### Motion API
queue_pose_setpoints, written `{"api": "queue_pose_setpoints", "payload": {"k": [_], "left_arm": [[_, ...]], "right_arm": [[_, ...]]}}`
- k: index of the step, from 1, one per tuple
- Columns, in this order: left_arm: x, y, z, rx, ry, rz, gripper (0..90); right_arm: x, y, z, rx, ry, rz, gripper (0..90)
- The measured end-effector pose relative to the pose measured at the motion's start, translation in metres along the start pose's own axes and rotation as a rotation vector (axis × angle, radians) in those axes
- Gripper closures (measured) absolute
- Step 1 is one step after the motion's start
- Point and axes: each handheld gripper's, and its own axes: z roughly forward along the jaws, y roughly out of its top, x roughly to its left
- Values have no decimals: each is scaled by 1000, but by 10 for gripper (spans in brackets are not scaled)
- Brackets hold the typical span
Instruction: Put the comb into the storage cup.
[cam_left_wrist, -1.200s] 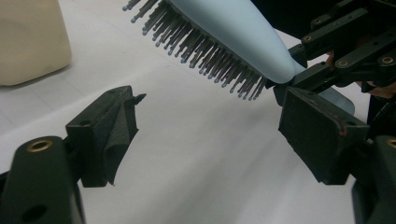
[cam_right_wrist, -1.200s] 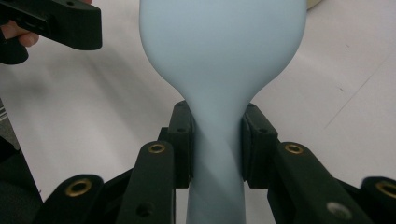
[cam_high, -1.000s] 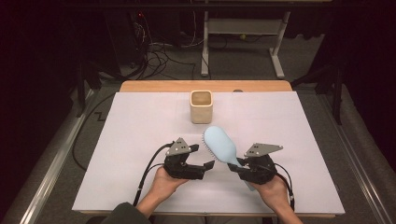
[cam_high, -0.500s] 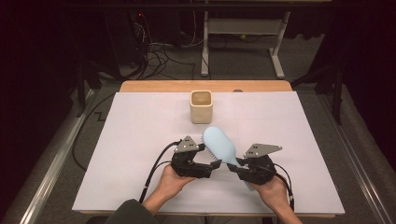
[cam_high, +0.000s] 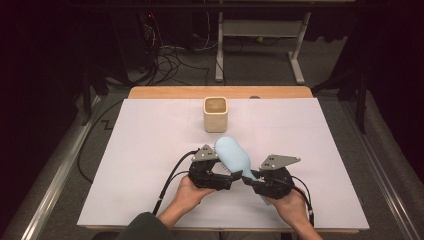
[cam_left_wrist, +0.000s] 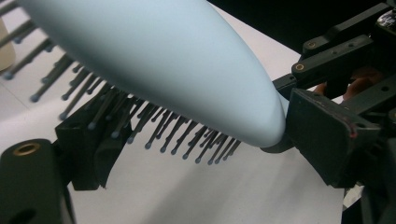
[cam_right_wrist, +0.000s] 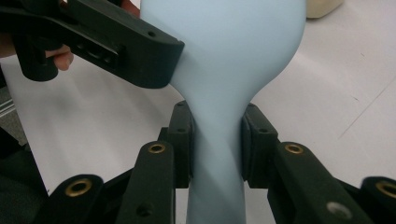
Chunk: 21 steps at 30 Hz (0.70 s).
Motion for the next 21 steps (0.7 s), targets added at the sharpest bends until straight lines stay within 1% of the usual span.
{"api": "queue_pose_setpoints", "payload": {"k": [3, 6, 8, 11, 21], "left_arm": [[-2, 1, 3, 10, -1, 6, 162], [-3, 2, 4, 10, -6, 2, 158], [-3, 3, 5, 11, -12, -6, 158], [-3, 5, 7, 8, -17, -37, 163], [-5, 9, 10, 7, -19, -51, 182]], "right_arm": [[1, 0, 0, -1, 6, 0, 704], [2, 0, 0, -5, 9, -8, 704], [2, 1, 0, -5, 8, -8, 704], [2, 0, 0, -8, 10, -10, 705], [4, 1, 0, -11, 12, -12, 705]]}}
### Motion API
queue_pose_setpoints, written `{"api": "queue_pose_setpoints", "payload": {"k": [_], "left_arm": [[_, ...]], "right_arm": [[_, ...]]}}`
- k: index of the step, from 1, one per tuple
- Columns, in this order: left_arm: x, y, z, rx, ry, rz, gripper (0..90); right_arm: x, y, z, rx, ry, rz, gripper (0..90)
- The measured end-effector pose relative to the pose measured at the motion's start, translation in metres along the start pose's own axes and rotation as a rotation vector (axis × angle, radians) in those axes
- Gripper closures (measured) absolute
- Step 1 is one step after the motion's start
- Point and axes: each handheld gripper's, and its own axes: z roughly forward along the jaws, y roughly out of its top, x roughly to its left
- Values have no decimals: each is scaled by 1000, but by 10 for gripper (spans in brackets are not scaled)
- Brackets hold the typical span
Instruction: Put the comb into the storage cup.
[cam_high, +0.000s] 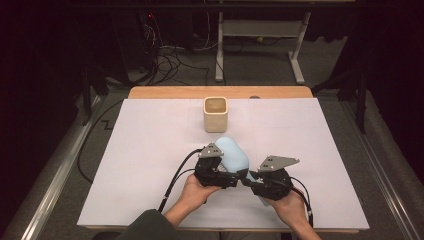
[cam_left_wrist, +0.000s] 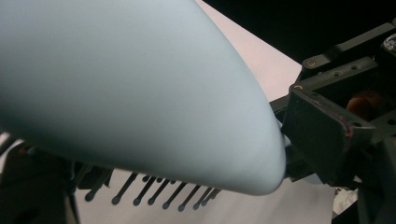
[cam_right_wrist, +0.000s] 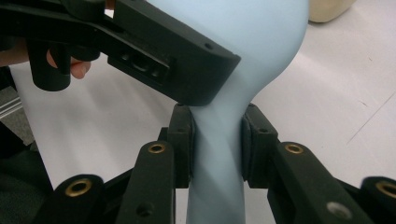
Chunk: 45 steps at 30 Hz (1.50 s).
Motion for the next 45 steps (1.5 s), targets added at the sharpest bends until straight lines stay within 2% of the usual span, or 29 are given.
{"api": "queue_pose_setpoints", "payload": {"k": [5, 15, 33, 38, 45], "left_arm": [[0, 2, 0, 6, -5, 4, 211], [2, 4, 0, 32, -21, -23, 240], [3, 7, -1, 41, -23, -12, 256], [4, 9, -3, 44, -37, -36, 294], [7, 12, -11, 34, -34, -36, 361]], "right_arm": [[0, 0, 1, 5, 0, 4, 705], [1, 1, 3, 9, -15, -2, 705], [3, 4, 4, -2, -40, -18, 705], [3, 4, 5, -2, -42, -21, 705], [2, 8, 9, -1, -41, -35, 705]]}}
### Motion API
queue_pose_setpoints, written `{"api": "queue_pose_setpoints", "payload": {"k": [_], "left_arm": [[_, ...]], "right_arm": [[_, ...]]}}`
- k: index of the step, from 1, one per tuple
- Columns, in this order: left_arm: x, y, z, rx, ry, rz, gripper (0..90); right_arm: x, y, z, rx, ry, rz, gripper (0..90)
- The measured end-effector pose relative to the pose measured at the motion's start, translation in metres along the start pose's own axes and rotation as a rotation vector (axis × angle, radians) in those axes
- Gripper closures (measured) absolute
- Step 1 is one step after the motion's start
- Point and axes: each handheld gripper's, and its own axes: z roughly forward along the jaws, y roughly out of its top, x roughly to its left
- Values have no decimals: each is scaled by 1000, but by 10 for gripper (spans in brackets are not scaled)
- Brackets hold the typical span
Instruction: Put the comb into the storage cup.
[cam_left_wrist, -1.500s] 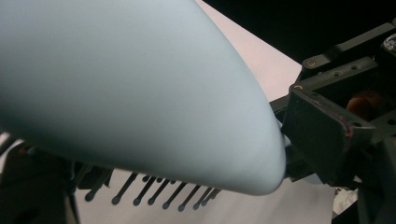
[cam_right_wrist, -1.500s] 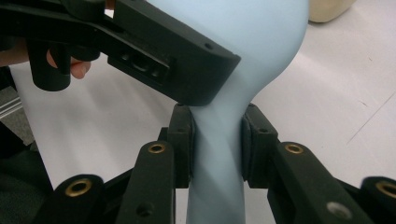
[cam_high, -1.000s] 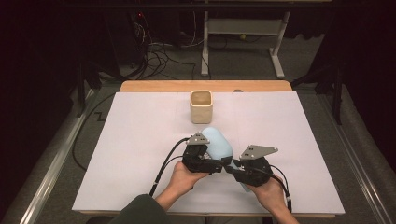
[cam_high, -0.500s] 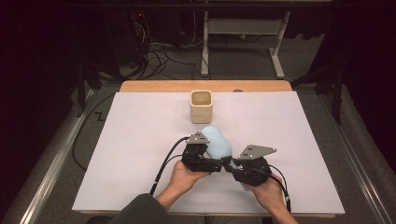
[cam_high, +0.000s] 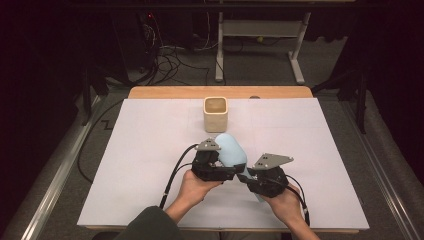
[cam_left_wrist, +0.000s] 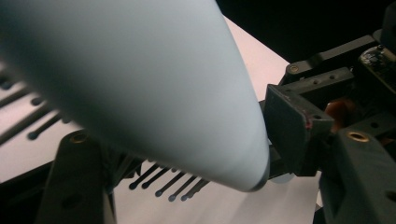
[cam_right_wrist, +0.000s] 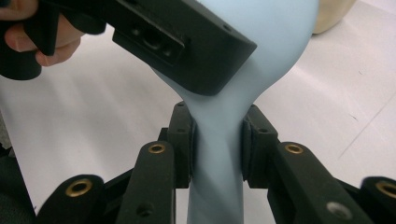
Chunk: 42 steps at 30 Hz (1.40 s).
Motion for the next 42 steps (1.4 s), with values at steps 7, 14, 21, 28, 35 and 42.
{"api": "queue_pose_setpoints", "payload": {"k": [7, 14, 21, 28, 35, 42], "left_arm": [[-1, 2, -4, 0, -9, 2, 441], [-3, 5, -8, 7, -4, 14, 484], [-7, 8, -11, 22, -2, 28, 509], [-10, 13, -13, 35, -7, 40, 533], [-13, 17, -15, 33, -8, 49, 541], [-11, 19, -19, 31, 5, 55, 542]], "right_arm": [[-1, 3, 4, -6, 8, 5, 704], [0, 6, 5, -15, 11, -2, 704], [0, 7, 5, -22, 28, 5, 703], [-1, 7, 4, -38, 45, 13, 699], [-3, 8, 1, -59, 58, 26, 687], [-5, 7, -1, -70, 64, 45, 621]]}}
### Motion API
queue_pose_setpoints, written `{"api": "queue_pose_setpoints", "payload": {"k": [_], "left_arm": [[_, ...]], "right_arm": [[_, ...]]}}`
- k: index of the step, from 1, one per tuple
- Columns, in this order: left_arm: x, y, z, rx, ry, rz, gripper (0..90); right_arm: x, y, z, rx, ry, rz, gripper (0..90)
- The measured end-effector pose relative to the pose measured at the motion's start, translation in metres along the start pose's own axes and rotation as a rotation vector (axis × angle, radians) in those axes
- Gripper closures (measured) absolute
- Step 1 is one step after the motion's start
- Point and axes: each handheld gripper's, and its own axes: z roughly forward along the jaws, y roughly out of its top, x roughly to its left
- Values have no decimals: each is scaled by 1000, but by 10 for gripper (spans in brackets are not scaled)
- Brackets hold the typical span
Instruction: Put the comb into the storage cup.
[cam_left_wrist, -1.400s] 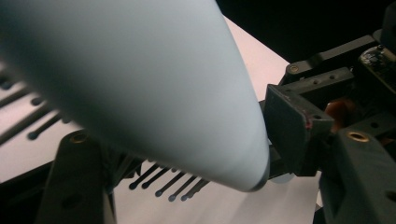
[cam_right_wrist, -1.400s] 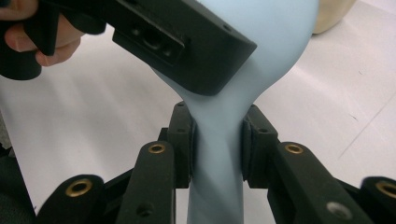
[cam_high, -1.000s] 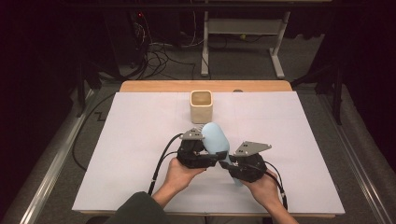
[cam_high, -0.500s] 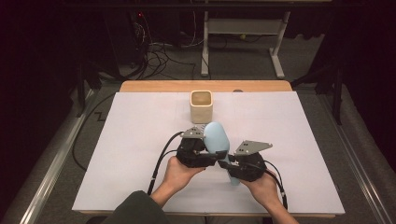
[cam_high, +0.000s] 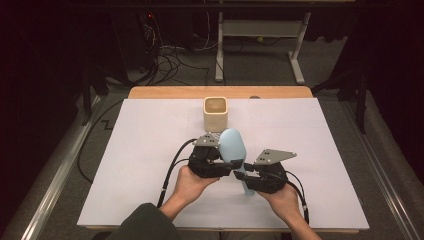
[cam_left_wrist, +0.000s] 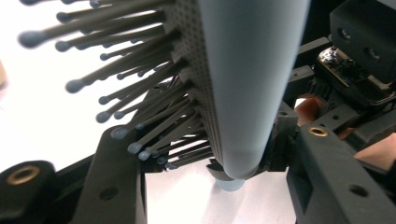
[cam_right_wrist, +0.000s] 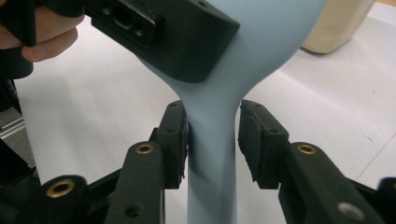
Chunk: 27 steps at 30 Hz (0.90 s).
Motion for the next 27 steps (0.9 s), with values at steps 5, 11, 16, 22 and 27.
{"api": "queue_pose_setpoints", "payload": {"k": [5, 11, 16, 22, 27], "left_arm": [[2, 1, -5, -9, 14, -1, 542], [5, 4, -14, -20, 36, 10, 541], [7, 7, -18, -31, 51, 12, 540], [9, 8, -24, -40, 64, 14, 540], [11, 9, -28, -48, 73, 17, 539]], "right_arm": [[0, -1, -1, -13, 1, 1, 556], [0, -4, -3, -27, 0, -7, 524], [-1, -6, -6, -38, 4, -3, 511], [-6, -9, -13, -50, -3, 14, 481], [-12, -15, -19, -44, -15, 32, 472]]}}
